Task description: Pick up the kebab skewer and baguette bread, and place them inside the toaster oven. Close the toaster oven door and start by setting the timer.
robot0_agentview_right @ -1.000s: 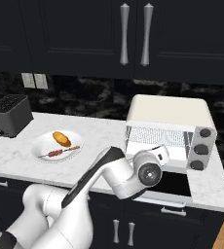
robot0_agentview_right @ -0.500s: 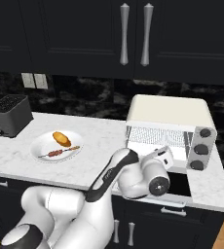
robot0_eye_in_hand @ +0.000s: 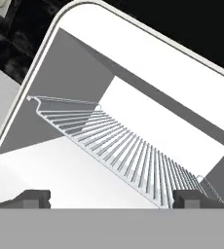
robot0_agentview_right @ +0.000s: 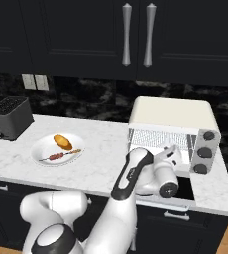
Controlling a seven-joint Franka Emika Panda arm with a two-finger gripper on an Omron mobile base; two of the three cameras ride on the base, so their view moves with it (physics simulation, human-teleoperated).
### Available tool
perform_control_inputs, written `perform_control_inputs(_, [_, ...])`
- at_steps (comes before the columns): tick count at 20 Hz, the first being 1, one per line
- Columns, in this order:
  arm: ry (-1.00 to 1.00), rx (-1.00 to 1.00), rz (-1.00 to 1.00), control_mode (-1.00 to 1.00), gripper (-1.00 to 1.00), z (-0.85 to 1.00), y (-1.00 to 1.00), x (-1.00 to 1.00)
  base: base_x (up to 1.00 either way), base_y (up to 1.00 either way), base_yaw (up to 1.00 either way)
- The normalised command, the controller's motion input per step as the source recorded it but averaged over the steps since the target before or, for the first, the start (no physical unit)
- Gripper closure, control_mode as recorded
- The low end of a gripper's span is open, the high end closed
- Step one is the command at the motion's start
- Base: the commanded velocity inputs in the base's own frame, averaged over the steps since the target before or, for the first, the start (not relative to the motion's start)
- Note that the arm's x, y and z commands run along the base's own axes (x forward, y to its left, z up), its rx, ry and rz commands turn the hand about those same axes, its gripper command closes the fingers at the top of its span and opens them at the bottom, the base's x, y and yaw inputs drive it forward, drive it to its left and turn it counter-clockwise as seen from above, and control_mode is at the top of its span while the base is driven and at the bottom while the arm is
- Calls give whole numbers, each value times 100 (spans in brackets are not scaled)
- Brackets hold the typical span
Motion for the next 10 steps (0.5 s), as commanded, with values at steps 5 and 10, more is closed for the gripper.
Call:
perform_control_inputs(5, [0, -9, 0, -100, -100, -4, -16, 39, 0, 0, 0])
perform_control_inputs(10, [0, -1, 0, -100, -100, -3, 0, 30, 0, 0, 0])
